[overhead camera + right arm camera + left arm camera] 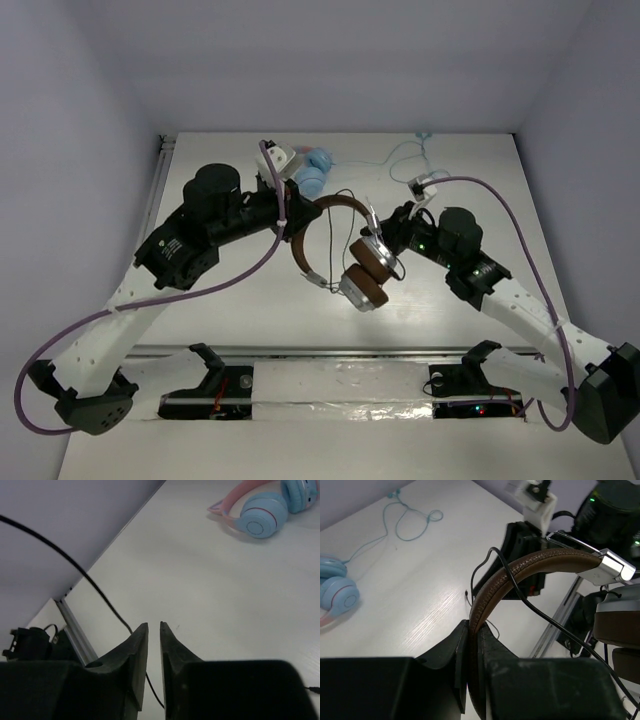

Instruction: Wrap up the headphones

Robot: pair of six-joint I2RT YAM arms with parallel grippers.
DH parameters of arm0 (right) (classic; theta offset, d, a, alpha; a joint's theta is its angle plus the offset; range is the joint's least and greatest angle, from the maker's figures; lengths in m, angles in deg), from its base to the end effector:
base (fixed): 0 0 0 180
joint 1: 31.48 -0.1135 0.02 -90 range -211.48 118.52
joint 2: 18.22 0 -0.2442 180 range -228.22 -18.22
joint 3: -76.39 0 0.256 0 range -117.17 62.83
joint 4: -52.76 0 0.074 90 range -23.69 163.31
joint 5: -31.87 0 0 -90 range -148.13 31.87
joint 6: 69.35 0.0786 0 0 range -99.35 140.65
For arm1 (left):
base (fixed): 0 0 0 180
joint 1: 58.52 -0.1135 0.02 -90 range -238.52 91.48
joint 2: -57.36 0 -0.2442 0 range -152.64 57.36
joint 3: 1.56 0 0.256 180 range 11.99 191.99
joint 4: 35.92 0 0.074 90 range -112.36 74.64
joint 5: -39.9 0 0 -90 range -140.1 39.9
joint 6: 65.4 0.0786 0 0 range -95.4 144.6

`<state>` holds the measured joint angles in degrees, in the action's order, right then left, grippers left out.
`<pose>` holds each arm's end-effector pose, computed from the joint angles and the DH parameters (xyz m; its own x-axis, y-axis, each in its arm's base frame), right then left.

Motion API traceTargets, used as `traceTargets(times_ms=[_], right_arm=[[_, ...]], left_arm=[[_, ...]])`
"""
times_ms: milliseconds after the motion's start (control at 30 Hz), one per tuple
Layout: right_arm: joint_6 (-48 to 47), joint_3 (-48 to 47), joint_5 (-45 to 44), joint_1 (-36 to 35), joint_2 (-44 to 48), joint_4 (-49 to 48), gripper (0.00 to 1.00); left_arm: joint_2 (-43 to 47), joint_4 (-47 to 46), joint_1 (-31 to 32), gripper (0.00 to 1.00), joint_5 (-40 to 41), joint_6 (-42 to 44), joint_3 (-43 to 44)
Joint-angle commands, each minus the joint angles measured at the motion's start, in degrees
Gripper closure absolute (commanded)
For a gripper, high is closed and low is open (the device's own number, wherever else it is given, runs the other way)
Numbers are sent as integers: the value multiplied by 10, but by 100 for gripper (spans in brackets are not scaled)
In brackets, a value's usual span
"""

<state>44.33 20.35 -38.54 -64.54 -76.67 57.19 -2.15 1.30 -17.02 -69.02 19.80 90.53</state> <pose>0.2329 0.1830 0.2932 -0.4099 0.1847 -0.8932 -0.6861 0.5829 0.4353 0.1776 -0.1912 0.4498 -0.1331 0.0120 -0.9910 0.8608 0.4971 -0.1095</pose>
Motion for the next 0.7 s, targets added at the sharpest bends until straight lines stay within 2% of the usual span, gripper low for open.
traceTargets(times_ms=[0, 67, 167, 200, 300, 667], right_arm=[[36, 35, -59, 2, 48, -86, 81], [42, 57, -53, 2, 58, -114, 81], [33, 47, 9, 2, 13, -135, 65], [29, 42, 30, 2, -1, -135, 54], [38, 49, 77, 2, -23, -181, 40], [50, 14, 108, 2, -126, -284, 35]], left_arm=[[-35, 57, -4, 100, 48, -11, 38], [-57, 97, -4, 100, 74, -7, 53], [-71, 109, -4, 100, 47, 1, 75], [-79, 119, -4, 100, 44, 3, 88], [-93, 122, -4, 100, 46, 5, 111], [-85, 114, -4, 100, -35, -2, 104]])
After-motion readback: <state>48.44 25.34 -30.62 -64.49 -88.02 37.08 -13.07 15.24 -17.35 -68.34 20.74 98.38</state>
